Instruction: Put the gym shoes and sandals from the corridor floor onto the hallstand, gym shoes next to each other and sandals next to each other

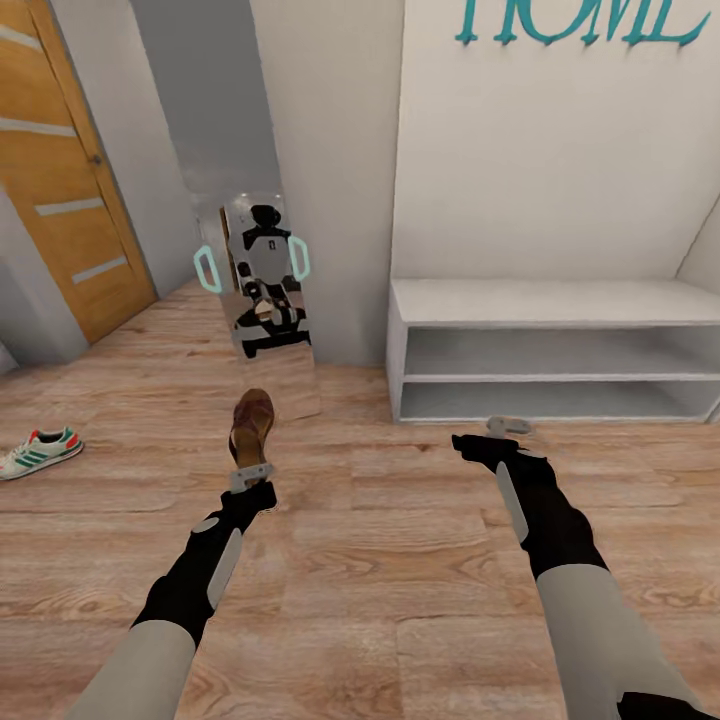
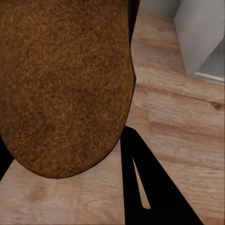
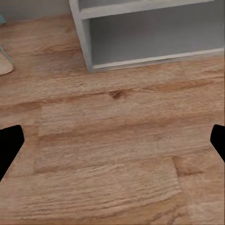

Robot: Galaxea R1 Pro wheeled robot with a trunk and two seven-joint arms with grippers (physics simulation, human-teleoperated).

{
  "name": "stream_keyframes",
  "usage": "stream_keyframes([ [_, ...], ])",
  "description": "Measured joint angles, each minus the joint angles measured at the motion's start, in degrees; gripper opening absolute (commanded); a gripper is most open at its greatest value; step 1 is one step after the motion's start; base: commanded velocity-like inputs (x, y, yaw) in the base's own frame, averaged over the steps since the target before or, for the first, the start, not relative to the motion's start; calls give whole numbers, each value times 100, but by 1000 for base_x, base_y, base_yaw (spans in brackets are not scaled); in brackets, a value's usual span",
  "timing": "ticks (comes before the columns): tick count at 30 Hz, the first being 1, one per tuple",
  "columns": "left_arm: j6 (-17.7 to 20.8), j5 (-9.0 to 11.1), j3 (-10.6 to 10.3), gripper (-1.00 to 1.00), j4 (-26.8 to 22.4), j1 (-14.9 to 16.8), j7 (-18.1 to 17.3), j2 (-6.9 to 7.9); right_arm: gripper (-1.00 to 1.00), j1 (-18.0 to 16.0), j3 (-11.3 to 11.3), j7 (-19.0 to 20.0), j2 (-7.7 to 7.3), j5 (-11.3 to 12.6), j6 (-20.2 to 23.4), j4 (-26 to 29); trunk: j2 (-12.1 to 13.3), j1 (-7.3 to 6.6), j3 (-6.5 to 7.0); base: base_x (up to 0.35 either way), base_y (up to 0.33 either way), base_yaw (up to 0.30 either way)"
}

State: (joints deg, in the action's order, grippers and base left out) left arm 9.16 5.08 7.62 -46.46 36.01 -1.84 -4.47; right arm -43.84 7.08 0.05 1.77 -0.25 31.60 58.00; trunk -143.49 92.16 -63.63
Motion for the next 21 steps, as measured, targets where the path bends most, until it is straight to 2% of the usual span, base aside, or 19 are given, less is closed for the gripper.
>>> stream_keyframes([
  [12,0,0,0,-100,3,0,1,-3,100,0,0,2,-1,0,0,0,0,1,70,295,-1,242],
  [21,0,-2,2,-100,-3,0,2,-4,100,0,0,2,-4,-1,0,0,0,4,123,54,0,242],
])
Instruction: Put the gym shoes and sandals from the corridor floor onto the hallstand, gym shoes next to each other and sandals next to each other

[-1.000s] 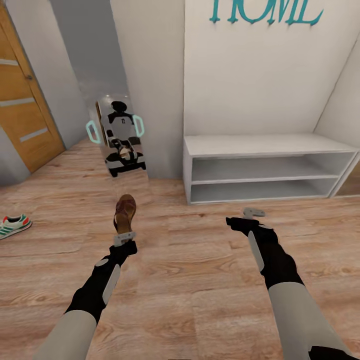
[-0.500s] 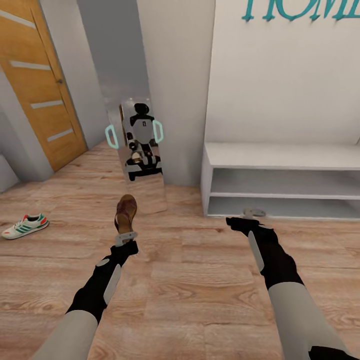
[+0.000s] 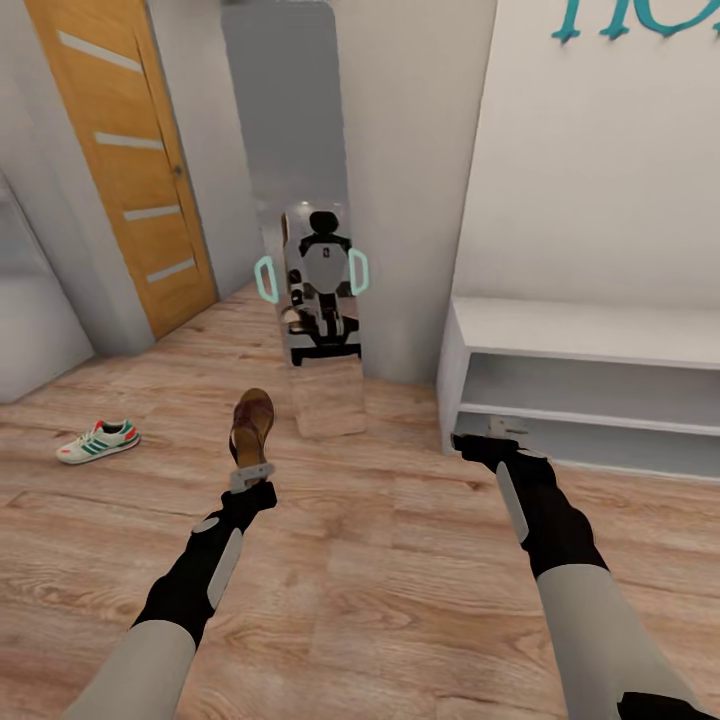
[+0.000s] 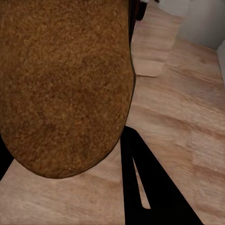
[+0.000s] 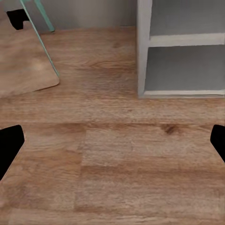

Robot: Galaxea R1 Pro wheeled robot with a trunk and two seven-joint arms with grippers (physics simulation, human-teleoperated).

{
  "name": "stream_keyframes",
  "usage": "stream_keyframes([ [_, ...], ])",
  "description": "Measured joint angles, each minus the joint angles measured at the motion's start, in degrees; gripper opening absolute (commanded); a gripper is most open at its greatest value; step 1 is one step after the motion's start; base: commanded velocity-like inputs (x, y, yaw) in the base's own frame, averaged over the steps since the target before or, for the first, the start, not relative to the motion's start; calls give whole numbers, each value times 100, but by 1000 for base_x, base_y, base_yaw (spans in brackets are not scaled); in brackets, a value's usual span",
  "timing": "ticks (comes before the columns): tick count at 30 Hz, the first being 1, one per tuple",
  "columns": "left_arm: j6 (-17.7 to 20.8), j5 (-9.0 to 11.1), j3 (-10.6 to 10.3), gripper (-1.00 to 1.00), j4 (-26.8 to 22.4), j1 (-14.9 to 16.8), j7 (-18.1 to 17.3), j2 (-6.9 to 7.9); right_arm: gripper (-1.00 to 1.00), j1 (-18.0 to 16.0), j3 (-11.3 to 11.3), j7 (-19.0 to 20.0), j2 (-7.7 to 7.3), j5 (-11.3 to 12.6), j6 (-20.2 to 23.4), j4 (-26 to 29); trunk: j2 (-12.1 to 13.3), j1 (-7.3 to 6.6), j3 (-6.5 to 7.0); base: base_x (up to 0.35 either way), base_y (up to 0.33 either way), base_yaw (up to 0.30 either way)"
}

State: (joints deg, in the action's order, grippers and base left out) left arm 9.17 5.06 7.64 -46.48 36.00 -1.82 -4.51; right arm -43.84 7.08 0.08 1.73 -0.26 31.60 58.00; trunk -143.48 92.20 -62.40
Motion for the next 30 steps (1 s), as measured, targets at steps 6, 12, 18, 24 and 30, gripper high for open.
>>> stream_keyframes([
  [6,-1,-7,39,-100,-123,1,3,25,100,0,0,-4,-1,0,0,0,0,0,36,1,0,242],
  [12,8,-11,93,-100,-717,0,8,50,100,0,1,-18,6,-3,0,0,0,0,71,0,0,242],
  [18,-13,-9,98,-100,-1208,0,-29,64,100,0,1,-24,8,0,0,0,0,0,106,0,0,242],
  [24,-15,-17,141,-100,-1390,-7,-31,169,100,0,-1,-24,8,0,0,0,0,0,141,0,0,242],
  [30,-953,-31,410,-100,-1732,-593,-36,185,100,0,-6,-24,8,0,0,0,-1,0,176,0,0,242],
])
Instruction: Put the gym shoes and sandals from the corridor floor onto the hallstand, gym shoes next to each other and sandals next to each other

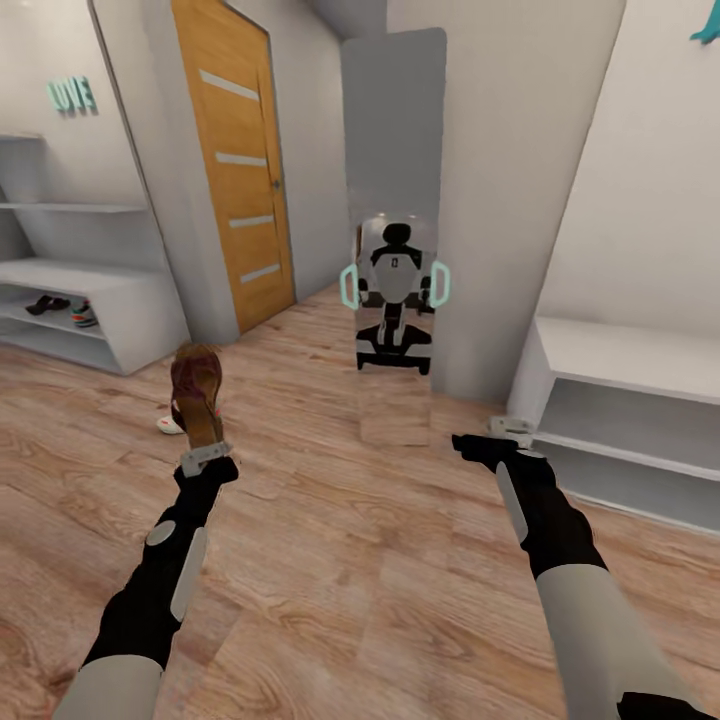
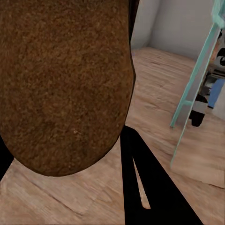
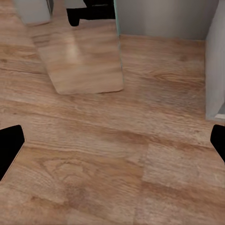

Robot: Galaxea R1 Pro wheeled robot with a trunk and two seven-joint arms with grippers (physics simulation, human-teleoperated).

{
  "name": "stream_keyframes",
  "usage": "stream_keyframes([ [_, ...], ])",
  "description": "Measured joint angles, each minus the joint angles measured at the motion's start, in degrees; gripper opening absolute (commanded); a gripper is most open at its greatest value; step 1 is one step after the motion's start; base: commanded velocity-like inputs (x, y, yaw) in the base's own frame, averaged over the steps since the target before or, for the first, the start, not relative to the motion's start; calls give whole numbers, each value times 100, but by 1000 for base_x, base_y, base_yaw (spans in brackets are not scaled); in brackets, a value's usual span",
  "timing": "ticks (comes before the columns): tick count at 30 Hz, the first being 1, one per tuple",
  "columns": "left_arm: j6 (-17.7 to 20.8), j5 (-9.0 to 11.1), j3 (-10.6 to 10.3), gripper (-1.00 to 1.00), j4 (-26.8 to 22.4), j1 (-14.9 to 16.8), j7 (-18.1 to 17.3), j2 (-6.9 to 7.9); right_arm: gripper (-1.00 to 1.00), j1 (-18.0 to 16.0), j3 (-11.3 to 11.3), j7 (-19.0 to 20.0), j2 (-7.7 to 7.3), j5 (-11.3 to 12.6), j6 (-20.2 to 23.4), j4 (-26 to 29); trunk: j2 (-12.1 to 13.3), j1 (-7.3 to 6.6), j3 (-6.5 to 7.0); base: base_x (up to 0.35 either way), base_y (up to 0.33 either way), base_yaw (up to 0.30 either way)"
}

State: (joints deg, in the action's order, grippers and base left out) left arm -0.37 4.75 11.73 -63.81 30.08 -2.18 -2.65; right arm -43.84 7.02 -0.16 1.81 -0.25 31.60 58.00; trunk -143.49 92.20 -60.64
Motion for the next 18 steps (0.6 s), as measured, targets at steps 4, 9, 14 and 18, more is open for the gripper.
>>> stream_keyframes([
  [4,-391,-12,14,-100,-198,-325,2,-3,100,0,-1,0,0,0,0,0,0,0,24,0,0,242],
  [9,-176,-24,5,-100,-279,-456,9,-13,100,0,0,6,0,0,0,0,1,1,53,0,0,242],
  [14,201,-30,2,-100,-298,-469,11,-11,100,0,-1,8,0,0,0,0,1,0,82,0,0,242],
  [18,282,-26,1,-100,-295,-471,11,-10,100,0,5,8,0,0,0,0,1,0,106,0,0,242],
])
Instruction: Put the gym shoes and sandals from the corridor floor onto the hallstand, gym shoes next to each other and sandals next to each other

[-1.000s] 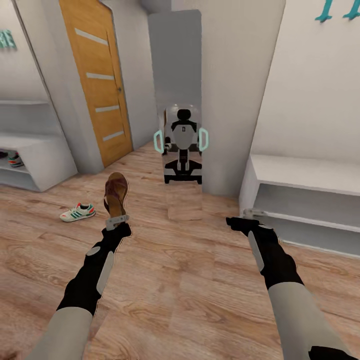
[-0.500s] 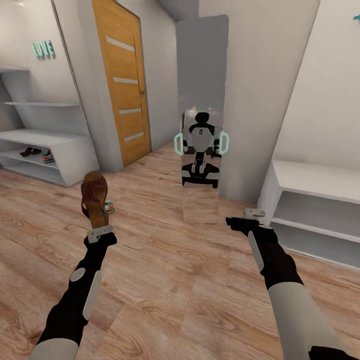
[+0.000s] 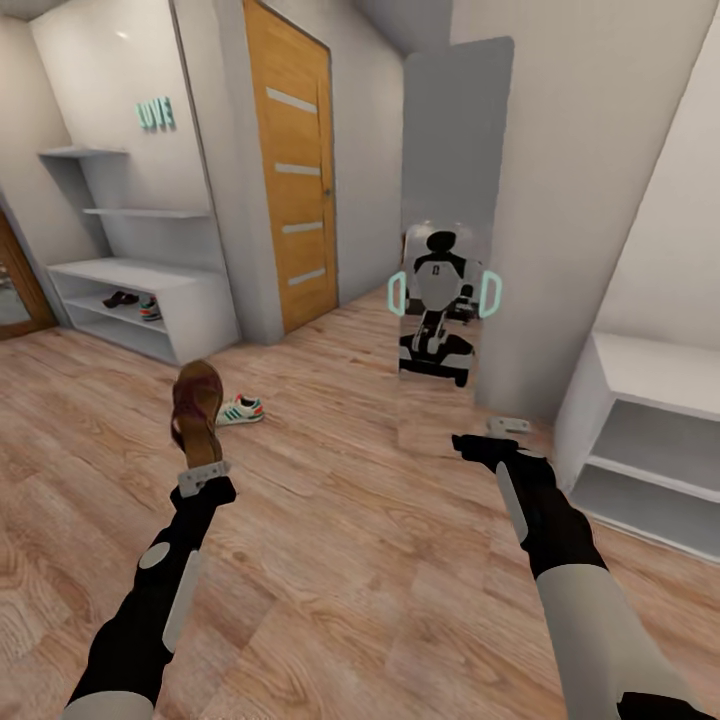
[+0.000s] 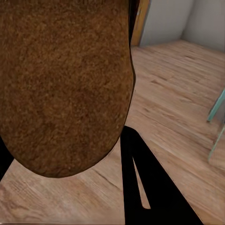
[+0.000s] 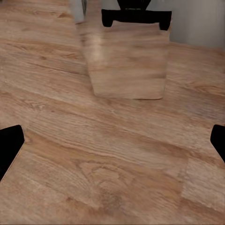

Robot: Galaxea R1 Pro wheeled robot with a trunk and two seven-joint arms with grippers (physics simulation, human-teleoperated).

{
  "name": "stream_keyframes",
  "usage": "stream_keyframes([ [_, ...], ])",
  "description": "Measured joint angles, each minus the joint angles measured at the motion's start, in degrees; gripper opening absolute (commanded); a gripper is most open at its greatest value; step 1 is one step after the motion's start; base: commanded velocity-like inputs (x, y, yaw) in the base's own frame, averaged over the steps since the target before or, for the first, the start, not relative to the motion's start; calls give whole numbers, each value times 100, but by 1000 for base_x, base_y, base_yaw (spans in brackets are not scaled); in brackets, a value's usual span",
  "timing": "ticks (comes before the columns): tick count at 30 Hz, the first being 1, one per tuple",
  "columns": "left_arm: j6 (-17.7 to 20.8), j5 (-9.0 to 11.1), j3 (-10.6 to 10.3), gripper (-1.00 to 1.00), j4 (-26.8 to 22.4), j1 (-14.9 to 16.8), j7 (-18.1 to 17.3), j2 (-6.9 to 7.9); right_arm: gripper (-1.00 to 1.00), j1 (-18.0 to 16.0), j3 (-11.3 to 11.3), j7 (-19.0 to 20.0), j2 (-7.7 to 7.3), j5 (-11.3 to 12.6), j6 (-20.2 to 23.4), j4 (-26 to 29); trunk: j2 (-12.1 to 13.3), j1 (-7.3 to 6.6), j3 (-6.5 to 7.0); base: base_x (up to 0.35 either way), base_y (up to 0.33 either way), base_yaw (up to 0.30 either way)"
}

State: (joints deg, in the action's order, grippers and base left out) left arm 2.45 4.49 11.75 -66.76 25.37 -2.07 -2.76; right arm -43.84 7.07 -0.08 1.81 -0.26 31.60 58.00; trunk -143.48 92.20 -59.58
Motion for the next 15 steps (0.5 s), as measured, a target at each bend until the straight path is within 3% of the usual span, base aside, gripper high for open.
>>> stream_keyframes([
  [5,15,2,-3,-100,1,0,0,-3,100,0,2,0,0,0,0,0,0,-1,29,86,0,242],
  [15,25,12,-14,-100,7,0,0,-22,100,0,1,0,0,1,0,0,0,-4,85,322,0,249],
])
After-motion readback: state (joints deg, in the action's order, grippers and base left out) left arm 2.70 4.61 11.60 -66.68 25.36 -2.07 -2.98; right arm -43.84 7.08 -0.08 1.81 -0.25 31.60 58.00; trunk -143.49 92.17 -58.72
